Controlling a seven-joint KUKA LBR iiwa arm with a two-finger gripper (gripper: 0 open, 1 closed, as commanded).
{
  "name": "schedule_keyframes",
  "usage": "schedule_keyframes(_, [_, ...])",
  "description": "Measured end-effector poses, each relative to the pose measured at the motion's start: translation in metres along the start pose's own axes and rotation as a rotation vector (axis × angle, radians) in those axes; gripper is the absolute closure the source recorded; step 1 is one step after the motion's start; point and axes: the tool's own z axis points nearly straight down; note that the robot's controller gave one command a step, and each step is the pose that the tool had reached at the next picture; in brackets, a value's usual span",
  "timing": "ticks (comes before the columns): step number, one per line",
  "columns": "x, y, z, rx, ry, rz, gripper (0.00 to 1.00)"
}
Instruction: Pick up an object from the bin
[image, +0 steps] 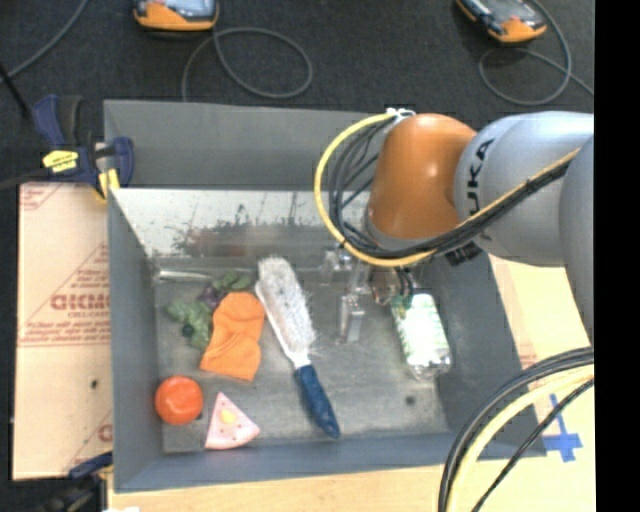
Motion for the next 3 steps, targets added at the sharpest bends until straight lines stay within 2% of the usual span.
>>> schedule_keyframes(1, [0.000,0.000,-0.004,0.000,-0.005,0.000,0.00])
schedule_keyframes(2, [0.029,0.021,-0.007,0.001,-0.006,0.072,0.00])
schedule_keyframes(3, [0.019,0.045,0.023,-0.001,-0.012,0.023,0.00])
